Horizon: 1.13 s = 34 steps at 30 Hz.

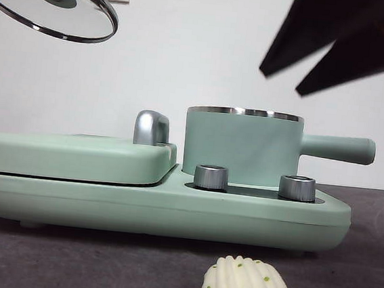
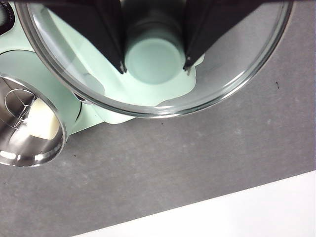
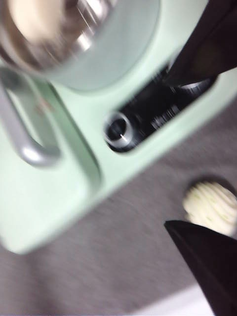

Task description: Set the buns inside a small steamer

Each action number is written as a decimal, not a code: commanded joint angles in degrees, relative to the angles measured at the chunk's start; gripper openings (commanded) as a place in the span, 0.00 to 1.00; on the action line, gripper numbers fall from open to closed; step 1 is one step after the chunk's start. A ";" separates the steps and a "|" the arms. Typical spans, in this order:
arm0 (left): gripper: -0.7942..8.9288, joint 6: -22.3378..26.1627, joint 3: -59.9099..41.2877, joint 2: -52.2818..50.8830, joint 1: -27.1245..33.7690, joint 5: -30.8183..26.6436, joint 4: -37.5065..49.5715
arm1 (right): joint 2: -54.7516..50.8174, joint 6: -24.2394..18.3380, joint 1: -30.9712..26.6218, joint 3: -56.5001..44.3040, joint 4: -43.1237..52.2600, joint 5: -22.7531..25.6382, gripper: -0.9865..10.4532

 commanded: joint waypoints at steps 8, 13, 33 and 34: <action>0.09 -0.17 1.01 0.11 -0.11 0.07 1.64 | 4.87 -2.19 11.04 0.02 -0.24 0.96 0.45; 0.09 -0.17 1.01 0.11 -0.11 0.07 1.70 | 10.34 -2.60 14.73 0.02 0.02 4.09 0.45; 0.09 -0.17 1.01 0.11 -0.11 0.07 1.77 | 26.49 -2.21 15.26 0.02 2.05 6.43 0.45; 0.09 -0.17 1.01 0.11 -0.11 0.07 1.79 | 27.06 -2.16 15.26 0.02 2.08 6.40 0.45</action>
